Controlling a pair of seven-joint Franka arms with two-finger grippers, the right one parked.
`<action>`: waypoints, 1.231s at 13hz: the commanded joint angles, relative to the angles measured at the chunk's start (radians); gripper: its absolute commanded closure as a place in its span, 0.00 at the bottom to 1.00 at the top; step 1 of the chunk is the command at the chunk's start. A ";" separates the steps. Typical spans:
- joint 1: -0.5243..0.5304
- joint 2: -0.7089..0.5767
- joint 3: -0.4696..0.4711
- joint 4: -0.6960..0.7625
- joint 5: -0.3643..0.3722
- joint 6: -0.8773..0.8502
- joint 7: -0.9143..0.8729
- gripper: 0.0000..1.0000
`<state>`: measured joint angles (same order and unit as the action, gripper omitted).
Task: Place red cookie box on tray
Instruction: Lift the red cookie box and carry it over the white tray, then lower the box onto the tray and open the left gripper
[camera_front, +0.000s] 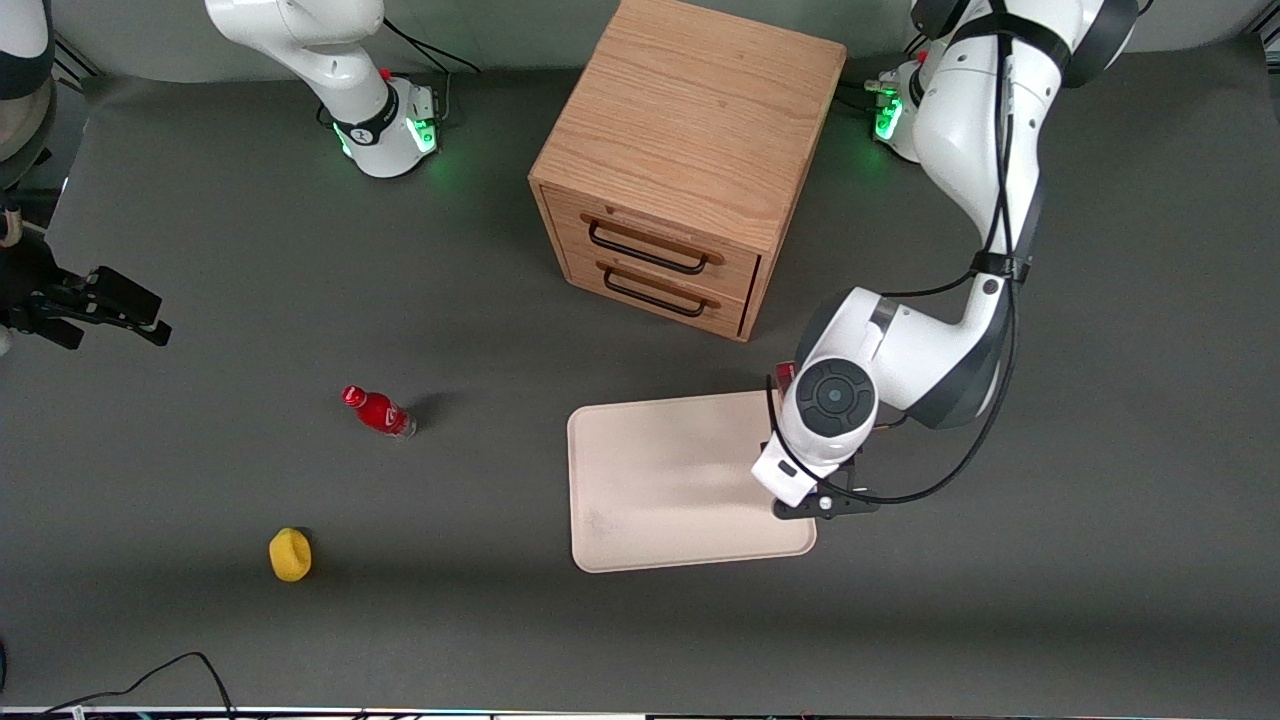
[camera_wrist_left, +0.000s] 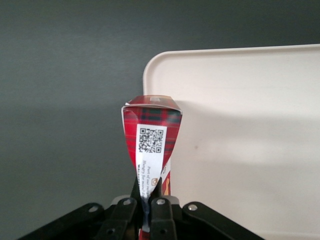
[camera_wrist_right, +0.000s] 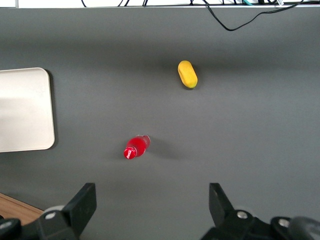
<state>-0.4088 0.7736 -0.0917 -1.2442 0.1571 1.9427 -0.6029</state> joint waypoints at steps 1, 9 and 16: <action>-0.033 0.062 0.020 0.058 0.019 0.034 -0.023 1.00; -0.045 0.131 0.017 0.126 0.016 0.079 -0.156 1.00; 0.020 0.053 0.009 0.129 0.010 -0.023 -0.117 0.00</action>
<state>-0.4249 0.8695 -0.0779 -1.1352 0.1642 1.9985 -0.7207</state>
